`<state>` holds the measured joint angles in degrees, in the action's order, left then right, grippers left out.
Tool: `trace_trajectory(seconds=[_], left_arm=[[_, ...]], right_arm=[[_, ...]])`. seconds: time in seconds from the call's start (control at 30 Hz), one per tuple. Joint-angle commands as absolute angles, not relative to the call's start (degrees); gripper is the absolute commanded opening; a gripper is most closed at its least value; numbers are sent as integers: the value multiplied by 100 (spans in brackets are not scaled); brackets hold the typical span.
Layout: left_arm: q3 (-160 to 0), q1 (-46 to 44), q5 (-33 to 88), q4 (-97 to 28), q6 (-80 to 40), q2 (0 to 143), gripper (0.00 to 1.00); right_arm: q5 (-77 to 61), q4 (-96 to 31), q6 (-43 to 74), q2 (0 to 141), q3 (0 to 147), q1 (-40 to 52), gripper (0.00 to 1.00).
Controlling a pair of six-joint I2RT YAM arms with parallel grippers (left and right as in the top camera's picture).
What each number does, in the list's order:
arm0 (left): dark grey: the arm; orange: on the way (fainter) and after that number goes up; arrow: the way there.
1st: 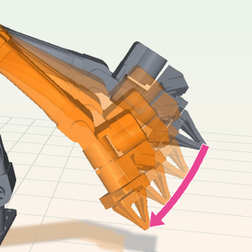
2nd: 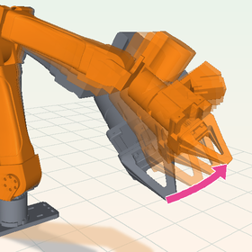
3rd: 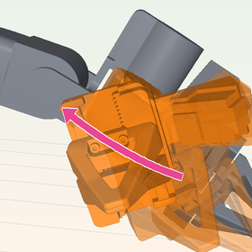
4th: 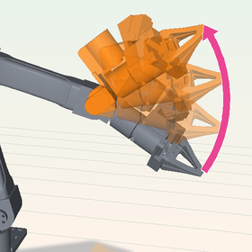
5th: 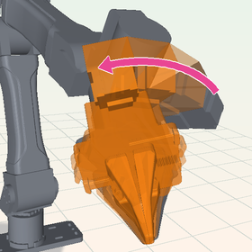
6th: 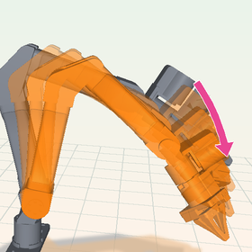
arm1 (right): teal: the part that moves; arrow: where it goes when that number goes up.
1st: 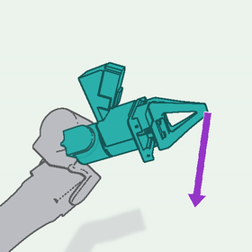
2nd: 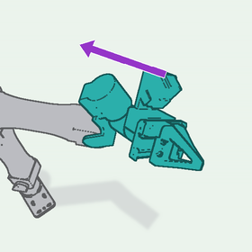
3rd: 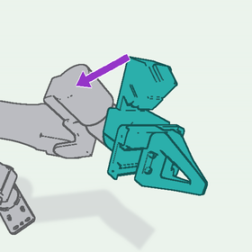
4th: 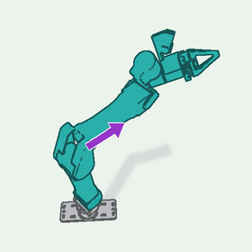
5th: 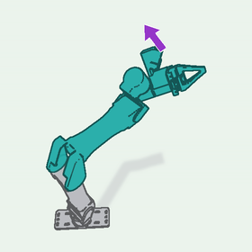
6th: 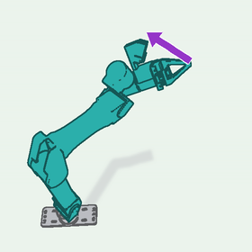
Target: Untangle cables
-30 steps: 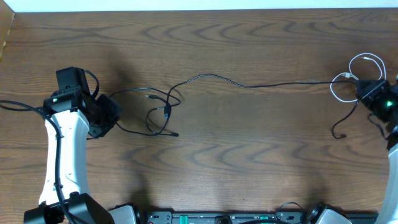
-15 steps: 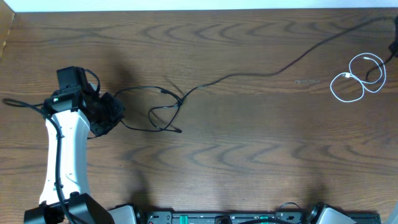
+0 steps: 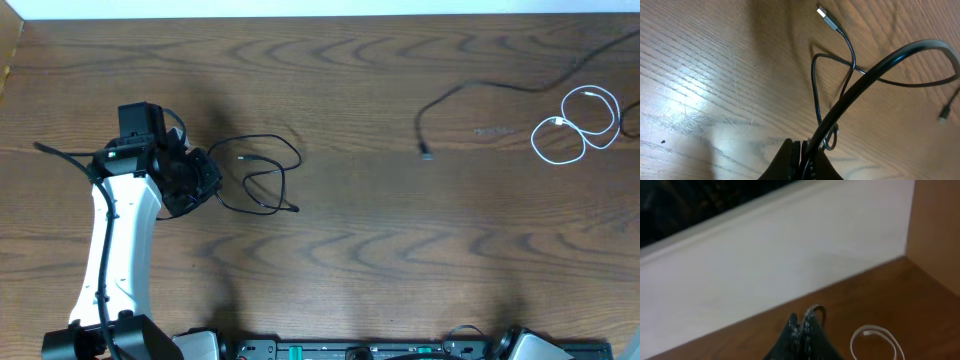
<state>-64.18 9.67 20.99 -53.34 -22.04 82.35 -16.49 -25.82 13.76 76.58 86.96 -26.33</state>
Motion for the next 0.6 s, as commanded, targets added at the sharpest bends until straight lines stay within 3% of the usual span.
trace_trajectory(seconds=[0.0, 0.33, 0.57], left_arm=[[-6379, 921, 2147, -5354, -2099, 8237, 8], [-6379, 589, 2145, -5223, -2102, 8237, 7], [-6379, 362, 2165, -5162, -2104, 8237, 7]], right_arm=[[-1555, -2821, 1280, 7721, 8805, -2615, 1], [-1634, -4145, 1699, 8193, 8803, -2615, 1], [-3218, -4466, 1732, 8729, 8803, -2615, 1]])
